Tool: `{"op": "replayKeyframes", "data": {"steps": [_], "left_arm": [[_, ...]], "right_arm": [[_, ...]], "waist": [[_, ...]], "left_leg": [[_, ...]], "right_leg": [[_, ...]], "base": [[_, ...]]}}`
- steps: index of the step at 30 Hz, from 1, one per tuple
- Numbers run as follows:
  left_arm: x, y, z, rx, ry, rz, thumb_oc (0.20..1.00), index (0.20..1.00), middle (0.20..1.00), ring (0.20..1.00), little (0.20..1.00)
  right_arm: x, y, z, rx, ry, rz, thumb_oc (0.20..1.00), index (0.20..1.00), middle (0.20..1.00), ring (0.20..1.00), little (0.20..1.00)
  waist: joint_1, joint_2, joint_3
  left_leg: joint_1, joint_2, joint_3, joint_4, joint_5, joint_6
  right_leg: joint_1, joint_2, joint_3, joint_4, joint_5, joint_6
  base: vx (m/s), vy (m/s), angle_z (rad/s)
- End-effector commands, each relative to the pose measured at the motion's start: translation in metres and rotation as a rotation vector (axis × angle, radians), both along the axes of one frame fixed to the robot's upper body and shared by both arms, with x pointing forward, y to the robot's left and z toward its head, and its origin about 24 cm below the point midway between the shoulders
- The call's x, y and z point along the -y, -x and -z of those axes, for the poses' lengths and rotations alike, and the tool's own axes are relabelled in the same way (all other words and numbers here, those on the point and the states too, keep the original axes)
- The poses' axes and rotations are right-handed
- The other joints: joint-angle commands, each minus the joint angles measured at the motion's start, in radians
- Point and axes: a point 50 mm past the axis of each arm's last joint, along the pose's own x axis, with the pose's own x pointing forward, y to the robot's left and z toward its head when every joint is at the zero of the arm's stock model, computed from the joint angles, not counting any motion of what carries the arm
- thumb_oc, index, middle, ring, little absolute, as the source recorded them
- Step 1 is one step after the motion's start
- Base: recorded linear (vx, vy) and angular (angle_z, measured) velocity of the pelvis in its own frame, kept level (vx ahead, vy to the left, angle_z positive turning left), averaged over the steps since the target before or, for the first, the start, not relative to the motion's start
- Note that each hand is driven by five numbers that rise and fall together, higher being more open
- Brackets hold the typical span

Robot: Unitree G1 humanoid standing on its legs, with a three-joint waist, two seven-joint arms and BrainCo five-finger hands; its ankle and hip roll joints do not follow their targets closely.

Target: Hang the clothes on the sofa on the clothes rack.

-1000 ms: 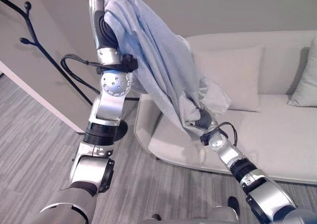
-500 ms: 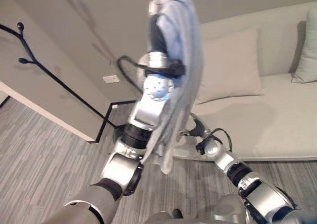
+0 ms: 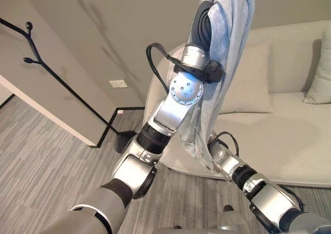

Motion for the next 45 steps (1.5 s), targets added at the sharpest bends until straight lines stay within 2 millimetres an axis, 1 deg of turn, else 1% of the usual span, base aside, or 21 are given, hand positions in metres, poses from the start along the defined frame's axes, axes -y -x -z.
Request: {"op": "replayKeyframes", "data": {"steps": [1,7,11,14,15,16,17,19,21,23,25,28,32,35,37,38,40,41,43,44,45], "left_arm": [[0.018,0.031,-0.054,0.178,0.102,0.131,0.2,0.2,0.2,0.2,0.2],[0.011,0.03,-0.054,0.199,0.079,0.092,0.2,0.2,0.2,0.2,0.2],[0.003,0.022,-0.056,0.21,0.058,0.003,0.2,0.2,0.2,0.2,0.2],[0.001,0.02,-0.053,0.199,0.05,-0.011,0.2,0.2,0.2,0.2,0.2],[-0.004,0.015,-0.048,0.183,0.037,-0.043,0.2,0.2,0.2,0.2,0.2],[-0.003,0.015,-0.047,0.182,0.037,-0.042,0.2,0.2,0.2,0.2,0.2],[-0.019,0.006,-0.031,0.15,-0.001,-0.105,0.2,0.2,0.2,0.2,0.2],[-0.026,0.003,-0.025,0.139,-0.017,-0.133,0.2,0.2,0.2,0.2,0.2],[-0.057,-0.006,-0.004,0.121,-0.096,-0.269,0.2,0.2,0.2,0.2,0.2],[-0.068,-0.009,0.004,0.104,-0.115,-0.315,0.2,0.2,0.2,0.2,0.2],[-0.102,-0.019,0.033,0.018,-0.163,-0.444,0.2,0.2,0.2,0.2,0.2],[-0.129,-0.02,0.07,-0.119,-0.169,-0.521,0.2,0.2,0.2,0.2,0.2],[-0.149,-0.019,0.1,-0.22,-0.178,-0.585,0.2,0.2,0.2,0.2,0.2],[-0.16,-0.011,0.119,-0.222,-0.243,-0.644,0.2,0.2,0.2,0.2,0.2],[-0.176,-0.011,0.136,-0.26,-0.292,-0.718,0.2,0.2,0.2,0.2,0.2],[-0.189,-0.007,0.151,-0.308,-0.312,-0.771,0.2,0.2,0.2,0.2,0.2],[-0.193,-0.003,0.153,-0.307,-0.318,-0.781,0.2,0.2,0.2,0.2,0.2],[-0.199,0.007,0.163,-0.317,-0.349,-0.786,0.2,0.2,0.2,0.2,0.2],[-0.2,0.01,0.169,-0.343,-0.355,-0.772,0.2,0.2,0.2,0.2,0.2],[-0.2,0.01,0.169,-0.344,-0.356,-0.772,0.2,0.2,0.2,0.2,0.2],[-0.201,0.01,0.179,-0.392,-0.336,-0.765,0.2,0.2,0.2,0.2,0.2]], "right_arm": [[-0.037,-0.007,-0.014,0.028,-0.064,-0.073,0.2,0.2,0.2,0.2,0.2],[-0.018,-0.005,-0.004,0.001,-0.011,-0.038,0.2,0.2,0.2,0.2,0.2],[0.019,-0.006,-0.003,0.036,-0.018,0.119,0.2,0.2,0.2,0.2,0.2],[0.028,-0.007,-0.004,0.049,-0.028,0.164,0.2,0.2,0.2,0.2,0.2],[0.053,-0.008,-0.011,0.097,-0.026,0.248,0.2,0.2,0.2,0.2,0.2],[0.054,-0.008,-0.01,0.095,-0.025,0.249,0.2,0.2,0.2,0.2,0.2],[0.112,-0.013,-0.039,0.239,0.027,0.43,0.2,0.2,0.2,0.2,0.2],[0.123,-0.011,-0.043,0.263,0.041,0.467,0.2,0.2,0.2,0.2,0.2],[0.17,-0.002,-0.066,0.381,0.133,0.607,0.2,0.2,0.2,0.2,0.2],[0.183,0.0,-0.076,0.422,0.152,0.653,0.2,0.2,0.2,0.2,0.2],[0.216,0.009,-0.108,0.551,0.247,0.734,0.2,0.2,0.2,0.2,0.2],[0.239,0.025,-0.128,0.651,0.365,0.783,0.2,0.2,0.2,0.2,0.2],[0.241,0.032,-0.145,0.754,0.43,0.792,0.2,0.2,0.2,0.2,0.2],[0.267,0.064,-0.174,0.92,0.606,0.92,0.2,0.2,0.2,0.2,0.2],[0.268,0.071,-0.195,1.015,0.657,0.944,0.2,0.2,0.2,0.2,0.2],[0.261,0.065,-0.21,1.061,0.686,0.897,0.2,0.2,0.2,0.2,0.2],[0.257,0.066,-0.213,1.085,0.693,0.882,0.2,0.2,0.2,0.2,0.2],[0.254,0.077,-0.218,1.145,0.702,0.868,0.2,0.2,0.2,0.2,0.2],[0.253,0.084,-0.218,1.155,0.703,0.851,0.2,0.2,0.2,0.2,0.2],[0.253,0.084,-0.218,1.154,0.704,0.851,0.2,0.2,0.2,0.2,0.2],[0.248,0.083,-0.21,1.129,0.657,0.815,0.2,0.2,0.2,0.2,0.2]], "waist": [[0.047,-0.001,-0.076],[0.068,-0.016,-0.107],[0.053,-0.034,-0.117],[0.05,-0.037,-0.116],[0.032,-0.051,-0.119],[0.033,-0.05,-0.118],[0.013,-0.062,-0.119],[0.012,-0.065,-0.12],[0.028,-0.092,-0.116],[0.038,-0.107,-0.108],[0.063,-0.135,-0.083],[0.079,-0.127,-0.094],[0.098,-0.11,-0.099],[0.099,-0.099,-0.121],[0.101,-0.087,-0.094],[0.109,-0.074,-0.061],[0.101,-0.074,-0.049],[0.093,-0.087,-0.034],[0.086,-0.1,-0.047],[0.087,-0.1,-0.048],[0.068,-0.114,-0.051]], "left_leg": [[0.012,-0.143,0.026,-0.054,0.072,0.085],[-0.012,-0.125,0.021,-0.01,0.072,0.085],[-0.034,-0.093,0.046,0.079,0.067,0.078],[-0.032,-0.087,0.051,0.098,0.065,0.076],[-0.023,-0.046,0.104,0.105,0.061,0.077],[-0.021,-0.046,0.104,0.105,0.06,0.077],[0.005,0.025,0.141,0.049,0.064,0.079],[0.02,0.039,0.139,0.023,0.07,0.081],[0.022,0.112,0.131,-0.045,0.098,0.085],[-0.009,0.148,0.119,-0.047,0.103,0.082],[-0.082,0.256,0.066,-0.049,0.127,0.073],[-0.123,0.334,-0.002,-0.056,0.131,0.055],[-0.146,0.324,-0.095,0.04,0.132,0.039],[-0.132,0.214,-0.034,0.024,0.096,0.016],[-0.092,0.15,0.024,0.008,0.071,0.02],[-0.063,0.13,0.077,0.011,0.082,0.007],[-0.045,0.113,0.086,-0.003,0.077,0.004],[-0.029,0.032,0.074,-0.025,0.062,0.016],[-0.021,-0.027,0.065,-0.055,0.047,0.03],[-0.021,-0.026,0.065,-0.054,0.047,0.03],[-0.018,-0.085,0.051,-0.059,0.022,0.051]], "right_leg": [[-0.003,0.073,0.037,0.01,0.015,-0.04],[0.016,0.064,0.032,-0.02,0.024,-0.033],[0.018,0.047,0.021,-0.003,0.039,-0.031],[0.022,0.043,0.018,0.003,0.044,-0.031],[0.026,0.028,0.002,0.009,0.047,-0.02],[0.028,0.028,0.002,0.009,0.046,-0.02],[0.031,0.001,-0.017,0.024,0.045,-0.01],[0.029,-0.003,-0.016,0.029,0.044,-0.009],[0.028,-0.027,-0.001,0.035,0.024,-0.007],[0.031,-0.046,0.007,0.034,0.02,-0.007],[0.037,-0.097,0.036,0.038,0.028,-0.004],[0.049,-0.136,0.076,0.028,0.028,-0.012],[0.033,-0.199,0.139,0.019,0.048,-0.026],[0.023,-0.337,0.125,-0.001,0.053,-0.037],[-0.009,-0.393,0.078,0.005,0.045,-0.043],[-0.024,-0.41,-0.01,0.009,0.039,-0.04],[-0.03,-0.38,-0.008,0.026,0.04,-0.043],[-0.01,-0.242,0.033,0.072,0.015,-0.043],[-0.012,-0.124,0.062,0.101,-0.005,-0.041],[-0.014,-0.124,0.063,0.103,-0.006,-0.041],[-0.039,-0.016,0.094,0.115,-0.006,-0.044]], "base": [[0.04,-0.115,0.16],[0.03,-0.048,0.11],[0.05,-0.01,0.1],[0.04,0.021,0.2],[0.06,0.059,0.06],[0.12,0.186,0.34],[0.09,0.132,0.6],[0.1,0.12,0.72],[0.13,0.191,0.22],[0.05,0.148,-0.11],[0.1,0.32,-0.13],[0.15,0.402,-0.31],[0.05,0.533,-0.49],[0.11,0.924,0.11],[0.09,0.962,-0.21],[-0.01,0.632,-0.21],[-0.04,0.482,-0.7],[-0.05,0.51,-0.61],[-0.03,0.425,-0.11],[0.0,0.329,0.28],[0.04,0.353,0.33]]}}
